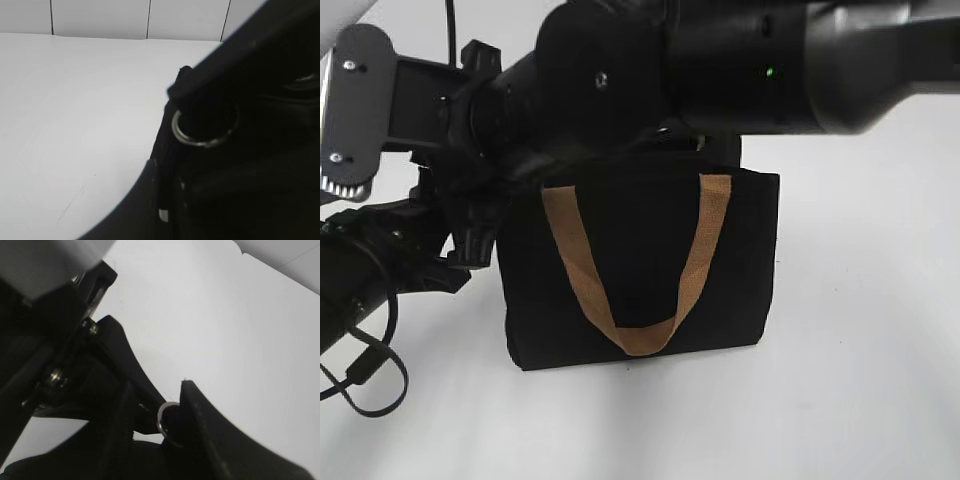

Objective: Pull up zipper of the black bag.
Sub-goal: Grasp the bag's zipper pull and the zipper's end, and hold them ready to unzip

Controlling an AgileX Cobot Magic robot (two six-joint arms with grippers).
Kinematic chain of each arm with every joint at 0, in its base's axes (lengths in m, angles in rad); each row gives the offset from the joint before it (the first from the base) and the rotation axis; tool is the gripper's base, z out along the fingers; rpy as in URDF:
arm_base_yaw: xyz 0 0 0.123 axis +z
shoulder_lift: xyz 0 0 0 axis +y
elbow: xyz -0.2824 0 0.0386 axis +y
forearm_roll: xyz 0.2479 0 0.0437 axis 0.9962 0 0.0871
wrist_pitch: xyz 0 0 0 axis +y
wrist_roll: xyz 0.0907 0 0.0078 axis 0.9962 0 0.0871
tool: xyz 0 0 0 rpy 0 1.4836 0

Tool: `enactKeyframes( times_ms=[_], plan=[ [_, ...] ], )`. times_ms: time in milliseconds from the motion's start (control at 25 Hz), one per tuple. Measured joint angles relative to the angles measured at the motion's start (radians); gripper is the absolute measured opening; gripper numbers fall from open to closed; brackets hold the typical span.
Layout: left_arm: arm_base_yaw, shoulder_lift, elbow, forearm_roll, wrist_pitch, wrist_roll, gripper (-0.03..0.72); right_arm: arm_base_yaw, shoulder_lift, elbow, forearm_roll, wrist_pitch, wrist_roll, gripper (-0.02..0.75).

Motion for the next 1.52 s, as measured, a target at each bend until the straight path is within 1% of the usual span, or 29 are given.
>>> enactKeyframes(
  times_ms=[160, 320, 440, 560, 680, 760, 1080, 1360, 1440, 1520],
  plan=[
    [0.000, 0.000, 0.002, 0.001, 0.000, 0.000, 0.012, -0.001, 0.006, 0.000, -0.004, -0.024, 0.000, 0.245],
    [0.000, 0.000, 0.002, 0.001, 0.000, 0.000, 0.012, -0.023, 0.006, 0.000, -0.004, -0.028, 0.000, 0.242],
    [0.000, 0.000, 0.002, 0.001, 0.000, 0.000, 0.012, -0.040, 0.006, 0.000, -0.027, -0.027, 0.000, 0.228],
    [0.000, 0.000, 0.002, 0.001, 0.000, 0.000, 0.012, -0.043, 0.007, 0.000, -0.047, -0.015, 0.000, 0.166],
    [0.000, 0.000, 0.002, 0.001, -0.001, 0.000, 0.012, -0.043, 0.007, 0.000, -0.049, -0.010, 0.000, 0.060],
    [0.000, 0.000, 0.002, 0.001, -0.001, 0.000, 0.012, -0.043, 0.007, 0.000, -0.050, -0.008, 0.000, 0.005],
    [0.000, -0.001, 0.002, 0.002, -0.014, 0.000, 0.011, -0.043, -0.015, 0.000, -0.050, 0.009, 0.013, -0.001],
    [-0.002, -0.004, -0.004, 0.023, -0.069, 0.000, 0.011, -0.070, -0.072, 0.001, -0.048, 0.054, 0.104, -0.001],
    [-0.002, -0.003, -0.001, -0.003, -0.041, 0.000, 0.011, -0.083, -0.088, 0.001, -0.050, 0.062, 0.134, -0.001],
    [-0.001, -0.003, 0.003, -0.063, -0.013, 0.000, 0.011, -0.097, -0.110, 0.000, -0.053, 0.064, 0.166, -0.001]
  ],
)
